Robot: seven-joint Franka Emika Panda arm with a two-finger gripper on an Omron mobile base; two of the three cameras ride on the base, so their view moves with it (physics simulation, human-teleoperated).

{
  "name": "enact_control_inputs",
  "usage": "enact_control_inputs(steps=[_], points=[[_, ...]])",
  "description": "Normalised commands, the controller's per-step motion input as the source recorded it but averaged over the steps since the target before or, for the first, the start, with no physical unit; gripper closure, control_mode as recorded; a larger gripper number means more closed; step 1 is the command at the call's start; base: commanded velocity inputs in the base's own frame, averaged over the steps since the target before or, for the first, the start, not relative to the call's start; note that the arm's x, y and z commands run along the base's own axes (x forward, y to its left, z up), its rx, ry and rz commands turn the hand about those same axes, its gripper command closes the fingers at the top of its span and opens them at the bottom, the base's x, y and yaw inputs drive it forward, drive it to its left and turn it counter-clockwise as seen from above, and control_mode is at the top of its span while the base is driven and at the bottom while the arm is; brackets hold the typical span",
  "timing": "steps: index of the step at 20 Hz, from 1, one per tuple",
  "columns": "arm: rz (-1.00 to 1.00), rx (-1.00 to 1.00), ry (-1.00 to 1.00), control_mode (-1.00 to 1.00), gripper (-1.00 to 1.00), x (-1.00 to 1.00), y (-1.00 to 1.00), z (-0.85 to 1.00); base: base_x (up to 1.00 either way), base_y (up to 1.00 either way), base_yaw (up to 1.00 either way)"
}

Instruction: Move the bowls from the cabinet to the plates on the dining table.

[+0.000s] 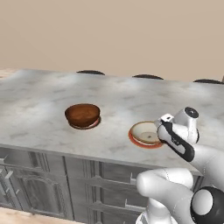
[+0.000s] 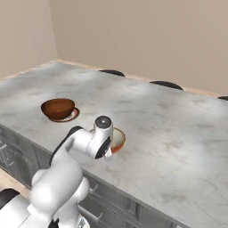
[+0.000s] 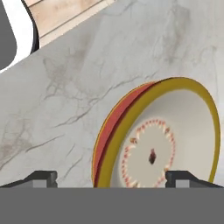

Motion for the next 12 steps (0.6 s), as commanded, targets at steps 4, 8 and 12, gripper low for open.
enact_control_inputs(steps=[4,8,12], points=[[0.03,0.0,0.11,-1.0,-1.0,-0.24,0.0,0.5,0.0,0.0,0.0],[0.04,0.0,0.09,-1.0,-1.0,-0.28,0.01,0.54,0.0,0.0,0.0],[0.03,0.0,0.09,-1.0,-1.0,-0.29,0.04,0.51,0.0,0.0,0.0]])
